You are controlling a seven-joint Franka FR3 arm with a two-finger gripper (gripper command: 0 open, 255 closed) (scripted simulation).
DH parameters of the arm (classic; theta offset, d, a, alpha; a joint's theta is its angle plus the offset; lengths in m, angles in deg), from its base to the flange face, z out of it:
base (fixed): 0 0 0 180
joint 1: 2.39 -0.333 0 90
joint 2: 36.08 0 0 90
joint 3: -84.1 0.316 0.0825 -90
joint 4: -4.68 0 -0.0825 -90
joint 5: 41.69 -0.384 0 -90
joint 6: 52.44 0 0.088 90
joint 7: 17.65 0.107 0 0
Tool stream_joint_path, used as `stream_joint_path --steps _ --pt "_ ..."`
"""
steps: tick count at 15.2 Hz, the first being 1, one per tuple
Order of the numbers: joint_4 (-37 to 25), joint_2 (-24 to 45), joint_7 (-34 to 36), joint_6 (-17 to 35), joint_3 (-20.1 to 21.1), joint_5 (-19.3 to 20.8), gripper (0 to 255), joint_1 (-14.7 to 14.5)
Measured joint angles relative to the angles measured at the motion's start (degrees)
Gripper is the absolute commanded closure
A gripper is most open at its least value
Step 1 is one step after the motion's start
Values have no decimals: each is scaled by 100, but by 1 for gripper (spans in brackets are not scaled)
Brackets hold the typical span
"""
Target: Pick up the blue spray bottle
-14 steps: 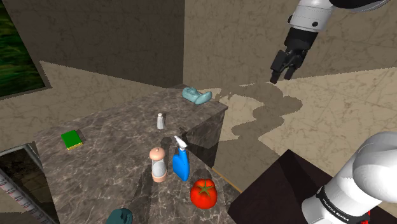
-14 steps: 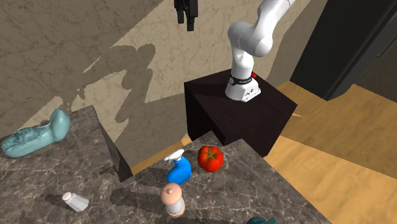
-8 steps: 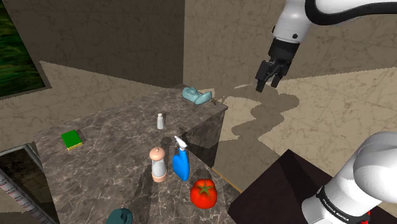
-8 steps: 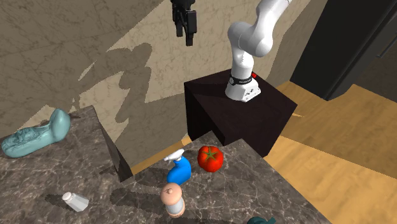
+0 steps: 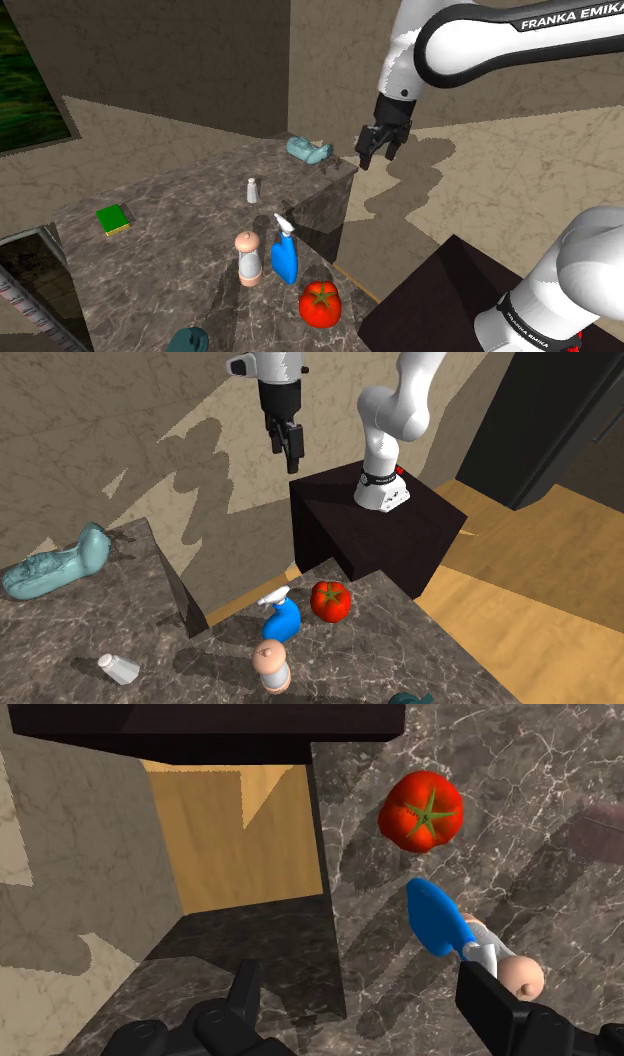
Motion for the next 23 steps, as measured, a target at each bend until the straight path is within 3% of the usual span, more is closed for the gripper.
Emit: stream_joint_path --steps 7,13,20,23 --pt "-290 1222 703 879 626 128 0 -121" --pt "-873 2530 1396 1481 1010 629 0 -210" --pt "-1801 4030 2235 1816 1136 1419 0 -561" --pt "-1832 4271 2348 1994 1103 1556 0 -626"
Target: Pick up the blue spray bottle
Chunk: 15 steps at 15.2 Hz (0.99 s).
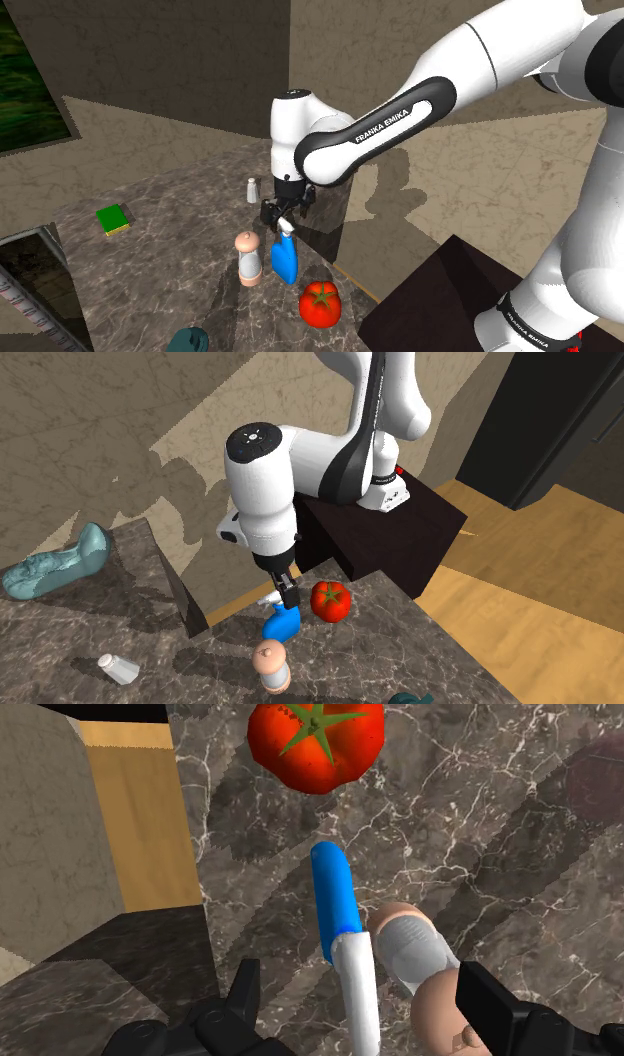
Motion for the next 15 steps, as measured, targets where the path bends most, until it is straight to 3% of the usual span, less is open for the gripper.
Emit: stream_joint_path --steps 5,6,15 --pt "79 257 115 310 -60 158 0 -60" --pt "83 276 122 332 -66 170 255 -64" --pt "87 295 128 364 -72 185 255 -67"
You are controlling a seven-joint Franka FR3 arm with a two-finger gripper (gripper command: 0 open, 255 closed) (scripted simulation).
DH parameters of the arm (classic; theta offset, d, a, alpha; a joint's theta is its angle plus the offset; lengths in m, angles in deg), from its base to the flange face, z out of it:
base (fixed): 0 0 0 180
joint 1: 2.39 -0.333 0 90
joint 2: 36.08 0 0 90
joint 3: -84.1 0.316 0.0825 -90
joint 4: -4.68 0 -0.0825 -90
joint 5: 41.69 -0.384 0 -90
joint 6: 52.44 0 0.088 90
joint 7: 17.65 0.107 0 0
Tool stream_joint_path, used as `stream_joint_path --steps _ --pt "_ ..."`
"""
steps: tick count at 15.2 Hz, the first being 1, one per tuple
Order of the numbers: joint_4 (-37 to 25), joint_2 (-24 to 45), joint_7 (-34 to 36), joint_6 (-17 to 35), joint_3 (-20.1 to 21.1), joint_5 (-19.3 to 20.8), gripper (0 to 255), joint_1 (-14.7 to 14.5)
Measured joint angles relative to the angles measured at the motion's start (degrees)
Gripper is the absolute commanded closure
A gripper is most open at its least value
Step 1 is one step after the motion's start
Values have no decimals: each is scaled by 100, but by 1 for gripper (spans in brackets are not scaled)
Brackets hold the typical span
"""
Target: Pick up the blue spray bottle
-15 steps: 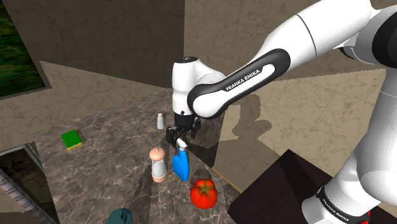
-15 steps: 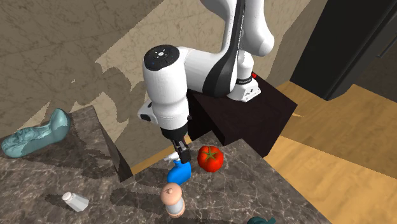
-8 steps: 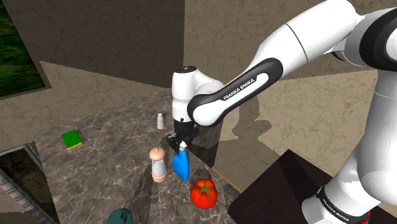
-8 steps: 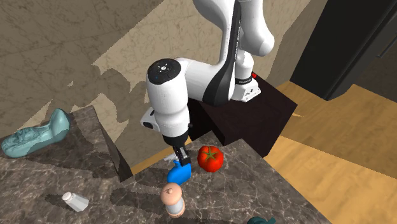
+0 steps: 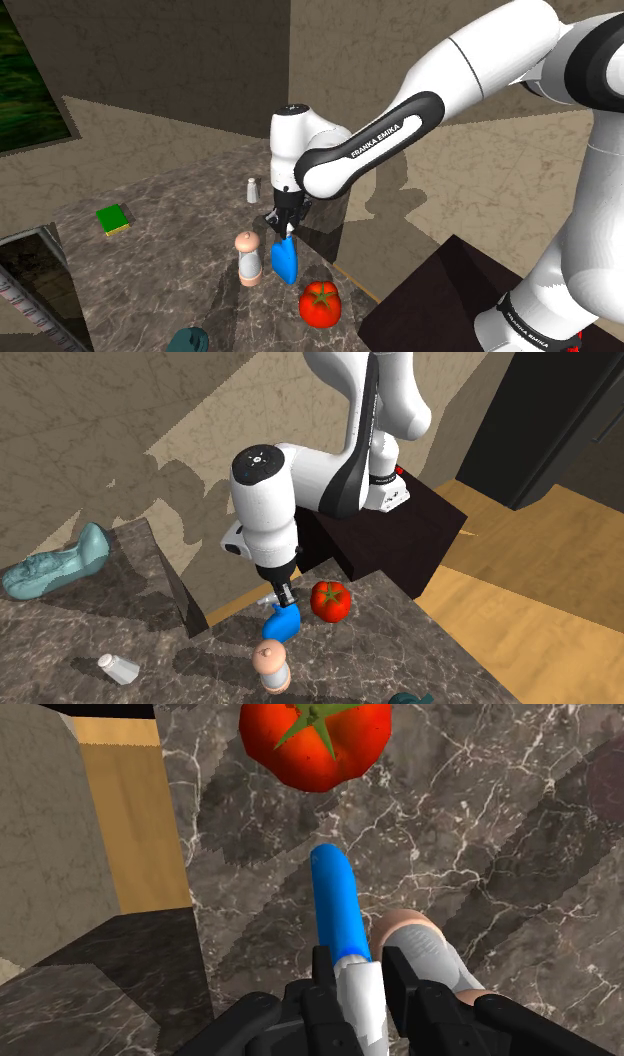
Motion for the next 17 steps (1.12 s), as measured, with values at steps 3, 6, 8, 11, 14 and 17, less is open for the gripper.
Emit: stream_joint_path --steps 3,6,8,11,14,17 --pt "-18 -63 -19 -84 20 -40 255 10" --pt "-58 -193 -68 -241 55 -120 255 36" --pt "-96 -295 -102 -371 82 -181 255 51" --pt "-188 -435 -166 -589 112 -269 255 80" --pt "-273 -557 -218 -782 135 -344 255 103" --pt "-357 -665 -241 -963 160 -407 255 107"
